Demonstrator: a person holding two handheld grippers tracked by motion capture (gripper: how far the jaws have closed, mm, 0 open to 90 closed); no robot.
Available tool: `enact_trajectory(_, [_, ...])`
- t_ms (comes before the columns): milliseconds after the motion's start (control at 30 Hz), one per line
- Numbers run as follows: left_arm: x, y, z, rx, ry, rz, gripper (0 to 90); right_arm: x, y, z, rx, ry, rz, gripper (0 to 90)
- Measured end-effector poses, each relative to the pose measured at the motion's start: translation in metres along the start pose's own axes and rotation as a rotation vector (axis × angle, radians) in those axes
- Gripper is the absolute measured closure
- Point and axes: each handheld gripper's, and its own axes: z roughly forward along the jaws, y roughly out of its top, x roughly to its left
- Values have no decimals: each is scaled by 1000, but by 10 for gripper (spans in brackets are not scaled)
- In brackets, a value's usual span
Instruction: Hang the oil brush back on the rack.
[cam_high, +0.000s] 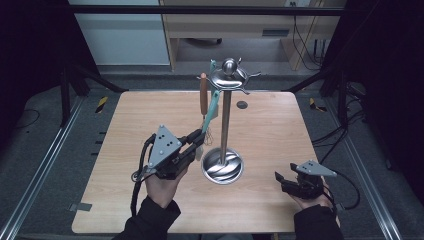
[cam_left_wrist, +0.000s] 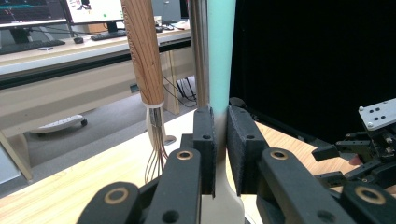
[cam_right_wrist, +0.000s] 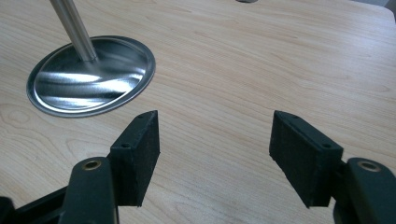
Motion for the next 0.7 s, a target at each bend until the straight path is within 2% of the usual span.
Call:
enact_trajectory(167, [2, -2, 4, -1, -25, -28, 785, 0, 0, 0, 0, -1, -1, 334])
enact_trajectory(300, [5, -5, 5, 21, -21, -21, 748, 0, 0, 0, 1, -1, -1, 334])
enact_trajectory(400, [9, -10, 4, 37, -28, -31, 720, 0, 0, 0, 2, -1, 1, 334])
enact_trajectory(500, [14, -19, 1, 66, -25, -25, 695, 0, 0, 0, 1, -3, 0, 334])
enact_trajectory(600, [22, -32, -4, 95, -40, -39, 662, 0, 0, 0, 1, -2, 3, 334])
enact_trajectory(700, [32, -47, -10, 135, -53, -75, 631, 1, -1, 0, 5, 1, 8, 334])
